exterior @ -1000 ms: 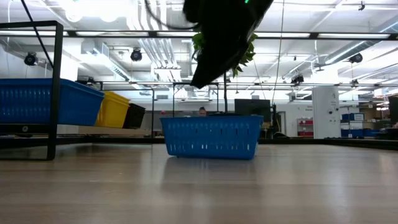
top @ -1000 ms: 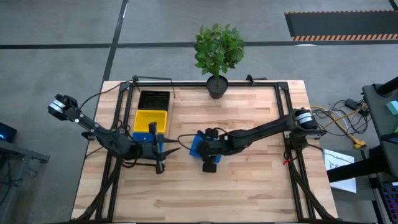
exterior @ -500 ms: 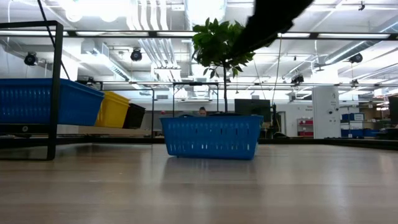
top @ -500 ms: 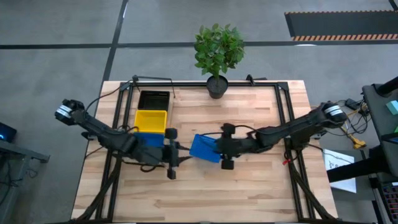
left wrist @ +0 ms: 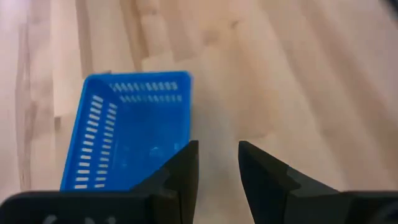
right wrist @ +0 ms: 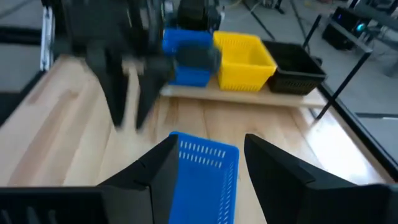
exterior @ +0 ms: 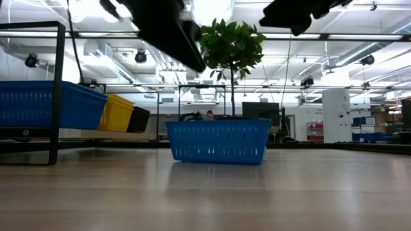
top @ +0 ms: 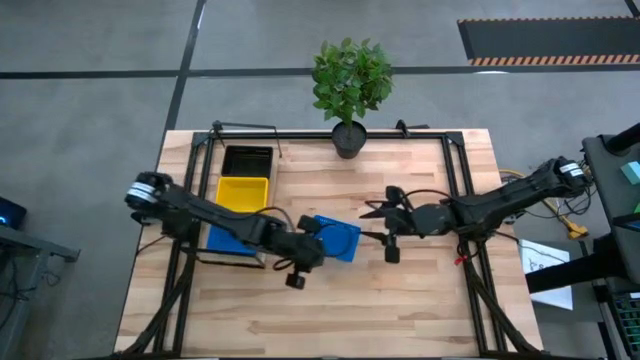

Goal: Stack baskets on shelf by color
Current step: Stack the blue basket on top of the blue basket on the shelf

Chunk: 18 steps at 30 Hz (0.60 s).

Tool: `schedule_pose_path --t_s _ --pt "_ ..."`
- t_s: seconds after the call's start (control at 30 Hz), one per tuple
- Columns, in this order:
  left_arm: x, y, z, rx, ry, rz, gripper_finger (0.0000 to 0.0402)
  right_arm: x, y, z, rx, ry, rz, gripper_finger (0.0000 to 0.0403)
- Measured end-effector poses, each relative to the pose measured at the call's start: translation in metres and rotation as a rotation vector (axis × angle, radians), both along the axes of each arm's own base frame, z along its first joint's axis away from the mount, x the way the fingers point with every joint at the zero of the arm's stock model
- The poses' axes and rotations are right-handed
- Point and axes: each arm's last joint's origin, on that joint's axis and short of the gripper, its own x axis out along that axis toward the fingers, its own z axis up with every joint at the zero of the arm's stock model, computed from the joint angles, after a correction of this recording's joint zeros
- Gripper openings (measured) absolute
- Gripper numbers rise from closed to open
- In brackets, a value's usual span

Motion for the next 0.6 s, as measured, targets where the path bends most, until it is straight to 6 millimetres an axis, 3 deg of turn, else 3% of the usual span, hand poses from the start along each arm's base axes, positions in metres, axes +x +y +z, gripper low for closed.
schedule_pose_path --t_s 0.27,0.47,0.6 --pt "0.030 0.016 -0.024 0.018 0.070 -0.006 0.0121 -0.014 -0.004 -0.002 -0.016 -0.032 0.010 0.0201" --pt "0.035 0.020 -0.039 0.028 0.106 0.002 0.0164 -0.015 -0.005 -0.006 -0.022 -0.016 0.010 0.0210" --pt "0.039 0.020 -0.052 0.035 0.136 0.001 0.0170 -0.015 -0.005 -0.006 -0.029 -0.015 0.013 0.0212"
